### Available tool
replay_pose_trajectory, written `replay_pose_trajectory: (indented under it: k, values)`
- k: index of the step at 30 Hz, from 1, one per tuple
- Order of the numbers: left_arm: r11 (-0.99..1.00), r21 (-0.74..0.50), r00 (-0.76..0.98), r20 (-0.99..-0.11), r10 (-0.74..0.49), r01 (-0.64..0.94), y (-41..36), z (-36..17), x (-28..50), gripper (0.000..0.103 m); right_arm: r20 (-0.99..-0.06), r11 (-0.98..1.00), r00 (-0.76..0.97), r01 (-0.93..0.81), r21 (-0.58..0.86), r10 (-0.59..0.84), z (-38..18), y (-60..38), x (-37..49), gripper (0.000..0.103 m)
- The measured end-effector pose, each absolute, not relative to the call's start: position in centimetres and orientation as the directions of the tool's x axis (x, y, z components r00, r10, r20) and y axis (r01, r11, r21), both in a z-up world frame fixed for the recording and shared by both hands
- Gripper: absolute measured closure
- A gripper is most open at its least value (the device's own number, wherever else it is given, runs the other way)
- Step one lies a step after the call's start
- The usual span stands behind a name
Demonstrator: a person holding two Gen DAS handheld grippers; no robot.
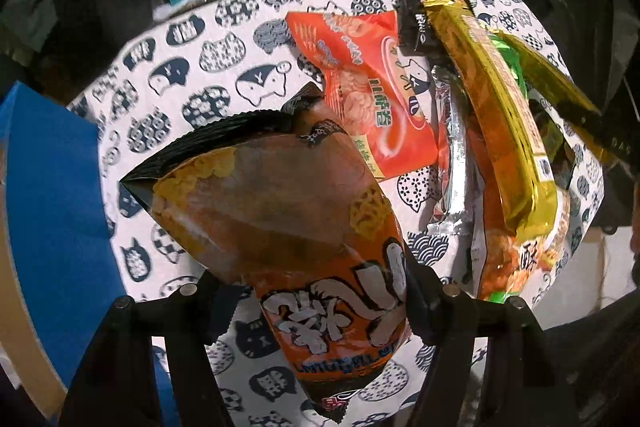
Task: Organize snacks
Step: 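Lift the orange chip bag and yellow wafer stick off the pile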
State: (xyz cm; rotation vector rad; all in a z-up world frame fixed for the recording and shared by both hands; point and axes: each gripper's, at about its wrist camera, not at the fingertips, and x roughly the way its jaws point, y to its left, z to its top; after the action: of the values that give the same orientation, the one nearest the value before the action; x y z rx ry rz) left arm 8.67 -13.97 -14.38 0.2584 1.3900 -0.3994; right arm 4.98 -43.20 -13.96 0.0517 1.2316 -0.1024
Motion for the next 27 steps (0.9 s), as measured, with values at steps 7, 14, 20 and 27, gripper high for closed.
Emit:
replay_pose_trajectory:
  k: [7,14,20,27]
  values:
    - [0.896,-0.013,0.196,-0.974,-0.111,0.443,-14.0,-12.9,7.4,0.032,-0.929,0.991,0.367,0.133,-0.007,-0.056,-11.8,-43.0,3.7,0.076]
    - [0.882,0.056,0.270,-0.959,-0.082,0.468,-13.6,-11.2,6.8,0.032,-0.910,0.990,0.408,0.137,-0.017,-0.072,-9.7,-42.6,2.2,0.076]
    - [0.866,0.109,0.328,-0.942,-0.067,0.488,-12.8,-9.3,5.8,0.032,-0.888,0.991,0.449,0.122,-0.052,-0.101,-7.7,-41.7,1.4,0.076]
    - [0.865,0.108,0.356,-0.930,-0.086,0.490,-11.8,-7.8,4.9,0.033,-0.857,0.991,0.502,0.119,-0.060,-0.113,-5.2,-40.9,0.6,0.076]
